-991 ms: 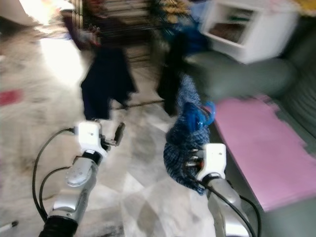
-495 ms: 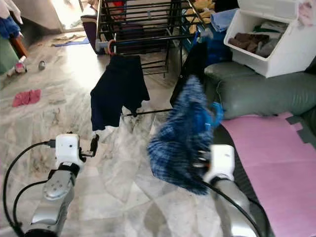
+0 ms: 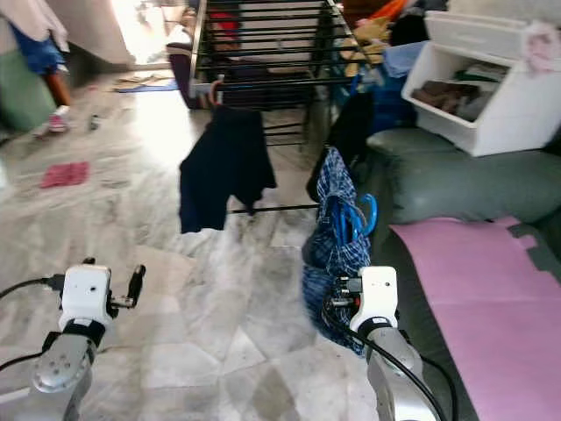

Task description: Hang hanger

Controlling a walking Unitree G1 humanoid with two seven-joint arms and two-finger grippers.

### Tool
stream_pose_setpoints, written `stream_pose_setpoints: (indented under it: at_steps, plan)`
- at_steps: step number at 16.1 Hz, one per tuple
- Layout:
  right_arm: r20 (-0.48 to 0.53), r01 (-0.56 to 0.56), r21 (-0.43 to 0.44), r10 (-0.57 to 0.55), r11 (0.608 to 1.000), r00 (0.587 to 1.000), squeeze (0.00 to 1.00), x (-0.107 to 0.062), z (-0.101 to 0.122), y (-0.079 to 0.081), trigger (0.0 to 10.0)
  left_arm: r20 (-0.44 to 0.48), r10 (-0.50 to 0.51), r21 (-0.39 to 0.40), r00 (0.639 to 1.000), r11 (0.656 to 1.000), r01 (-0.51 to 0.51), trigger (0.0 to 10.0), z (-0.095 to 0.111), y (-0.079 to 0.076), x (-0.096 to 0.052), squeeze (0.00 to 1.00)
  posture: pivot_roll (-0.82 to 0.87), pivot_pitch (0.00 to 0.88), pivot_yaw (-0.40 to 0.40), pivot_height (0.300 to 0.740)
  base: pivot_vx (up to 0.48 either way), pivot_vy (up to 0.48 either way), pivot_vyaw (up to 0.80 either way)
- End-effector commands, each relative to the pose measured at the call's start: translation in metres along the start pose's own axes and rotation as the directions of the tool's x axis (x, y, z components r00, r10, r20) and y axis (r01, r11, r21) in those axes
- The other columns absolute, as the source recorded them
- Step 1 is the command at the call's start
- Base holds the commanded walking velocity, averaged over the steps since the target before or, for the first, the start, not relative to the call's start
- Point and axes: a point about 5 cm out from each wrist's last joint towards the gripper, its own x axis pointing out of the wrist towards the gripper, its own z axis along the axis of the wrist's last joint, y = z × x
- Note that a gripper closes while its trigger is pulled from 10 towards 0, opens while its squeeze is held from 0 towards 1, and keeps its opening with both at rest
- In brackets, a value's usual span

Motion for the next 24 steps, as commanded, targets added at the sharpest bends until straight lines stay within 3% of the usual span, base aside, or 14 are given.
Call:
stream_pose_setpoints:
  at_steps: [1,3,6,12,16,20,24]
  plan:
    - [0.050,0.010,0.001,-0.010,1.000,0.999,0.00,0.003,0.008,0.000,10.0,0.010,-0.025,-0.012,1.000,1.000,0.025,10.0,0.004,-0.005,0.001,0.00,0.01,0.000,0.054,0.740,0.000,0.000,0.00]
    - [0.063,0.057,0.015,-0.058,0.998,0.996,0.00,0.002,0.007,-0.009,10.0,0.046,0.009,-0.024,0.999,1.000,-0.008,10.0,0.011,-0.013,0.008,0.00,0.00,0.000,0.050,0.740,0.000,0.000,0.21]
    - [0.062,0.080,0.029,-0.082,0.996,0.995,0.00,-0.002,0.003,-0.015,10.0,0.042,0.053,-0.125,0.998,0.991,-0.047,10.0,0.016,-0.014,0.019,0.00,-0.01,0.000,0.031,0.740,0.000,0.000,0.41]
    - [0.068,0.029,-0.036,-0.027,0.999,0.997,0.00,0.000,0.004,-0.006,10.0,0.027,-0.024,-0.129,0.999,0.991,0.027,10.0,0.012,-0.029,0.016,0.00,-0.03,0.000,0.051,0.740,0.237,0.143,0.00]
    - [0.076,-0.003,-0.061,0.007,0.998,0.997,0.00,0.004,0.009,-0.001,10.0,0.017,-0.023,-0.153,1.000,0.988,0.025,10.0,0.012,-0.034,0.021,0.00,-0.04,0.000,0.050,0.740,0.358,0.315,0.00]
    - [0.110,0.027,-0.082,-0.018,0.996,0.994,0.00,0.009,0.020,-0.006,10.0,0.027,-0.089,-0.175,0.996,0.980,0.092,10.0,0.015,-0.052,0.023,0.00,-0.05,0.000,0.045,0.740,0.389,0.223,0.00]
    - [0.084,0.054,-0.081,-0.047,0.995,0.995,0.00,0.011,0.018,-0.005,10.0,0.028,-0.112,-0.191,0.993,0.975,0.116,10.0,0.017,-0.061,0.026,0.00,-0.06,0.000,0.041,0.740,0.462,0.000,0.00]
